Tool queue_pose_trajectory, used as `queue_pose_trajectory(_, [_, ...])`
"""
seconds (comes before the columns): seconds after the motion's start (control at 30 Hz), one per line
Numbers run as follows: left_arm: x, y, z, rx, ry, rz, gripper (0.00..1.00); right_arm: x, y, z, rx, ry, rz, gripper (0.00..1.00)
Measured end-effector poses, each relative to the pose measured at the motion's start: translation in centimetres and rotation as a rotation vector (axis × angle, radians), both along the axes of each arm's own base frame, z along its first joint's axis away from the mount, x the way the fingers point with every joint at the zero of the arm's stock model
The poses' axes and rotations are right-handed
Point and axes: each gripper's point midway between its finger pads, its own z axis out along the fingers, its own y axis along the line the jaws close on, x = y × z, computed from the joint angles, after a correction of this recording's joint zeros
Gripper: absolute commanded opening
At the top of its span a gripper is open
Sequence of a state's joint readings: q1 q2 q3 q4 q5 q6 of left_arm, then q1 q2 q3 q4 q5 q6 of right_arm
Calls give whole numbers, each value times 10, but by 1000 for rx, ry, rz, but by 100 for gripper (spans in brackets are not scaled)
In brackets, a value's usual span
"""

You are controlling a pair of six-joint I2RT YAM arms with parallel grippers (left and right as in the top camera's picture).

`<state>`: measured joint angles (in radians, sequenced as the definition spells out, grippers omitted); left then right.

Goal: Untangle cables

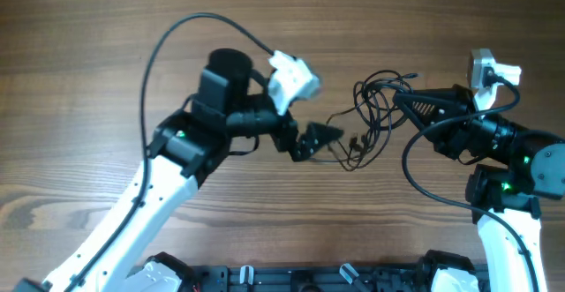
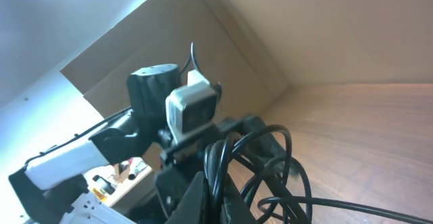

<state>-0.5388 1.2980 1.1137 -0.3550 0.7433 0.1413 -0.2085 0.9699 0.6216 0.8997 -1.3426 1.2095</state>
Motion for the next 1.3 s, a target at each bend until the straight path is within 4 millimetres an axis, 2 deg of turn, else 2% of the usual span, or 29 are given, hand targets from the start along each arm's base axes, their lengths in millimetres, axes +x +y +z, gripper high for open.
queue_pose_trajectory(0.1, [-17, -17, -5, 16, -93, -127, 100, 0, 0, 0, 4, 9, 1, 4])
queue_pose_trajectory(0.17, [-25, -28, 0, 4, -173, -186, 98, -1, 0, 0, 11, 27, 7, 4])
queue_pose_trajectory(0.23, [-29, -39, -2, -4, -214, -228, 76, -7, 2, 6, 6, 0, 23, 4])
queue_pose_trajectory(0.3, [-23, -44, -10, 3, -224, -233, 24, -14, 4, 10, -5, -29, 45, 4])
queue_pose_trajectory(0.33, [-21, -44, -13, 12, -225, -231, 4, -15, 5, 10, -6, -22, 51, 4])
queue_pose_trajectory(0.4, [-19, -45, -15, 18, -239, -230, 4, -16, 5, 9, -4, -6, 58, 4])
queue_pose_trajectory(0.47, [-16, -44, -15, 26, -252, -217, 4, -16, 5, 9, -3, -3, 59, 4])
queue_pose_trajectory(0.57, [16, -28, -22, 76, -191, -39, 4, -17, 5, 9, -6, -4, 61, 4])
queue_pose_trajectory(0.6, [31, -18, -24, 89, -141, 58, 4, -16, 5, 9, -6, -4, 61, 4])
queue_pose_trajectory(0.67, [77, 22, -32, 97, 14, 379, 4, -12, 4, 6, -2, 11, 61, 4])
queue_pose_trajectory(0.7, [92, 40, -34, 79, 88, 501, 4, -9, 4, 3, 1, 24, 61, 4])
queue_pose_trajectory(0.73, [105, 59, -36, 42, 176, 628, 16, -6, 3, 1, 4, 37, 61, 4])
queue_pose_trajectory(0.77, [113, 71, -37, 13, 235, 704, 65, -2, 2, -2, 8, 52, 61, 4])
queue_pose_trajectory(0.8, [121, 87, -39, -29, 311, 800, 100, 1, 2, -5, 10, 63, 61, 4])
queue_pose_trajectory(0.87, [125, 94, -40, -73, 382, 859, 100, 4, 1, -7, 13, 73, 61, 4])
queue_pose_trajectory(1.07, [116, 81, -37, -127, 477, 799, 100, 3, 1, -6, 7, 54, 61, 4])
queue_pose_trajectory(1.17, [101, 58, -21, -146, 418, 593, 100, 3, 1, -6, 8, 54, 61, 4])
queue_pose_trajectory(1.23, [77, 35, 0, -184, 350, 344, 100, 2, 1, -4, 4, 40, 61, 4])
queue_pose_trajectory(1.3, [59, 23, 16, -223, 304, 183, 99, -1, 2, -1, -5, 0, 60, 4])
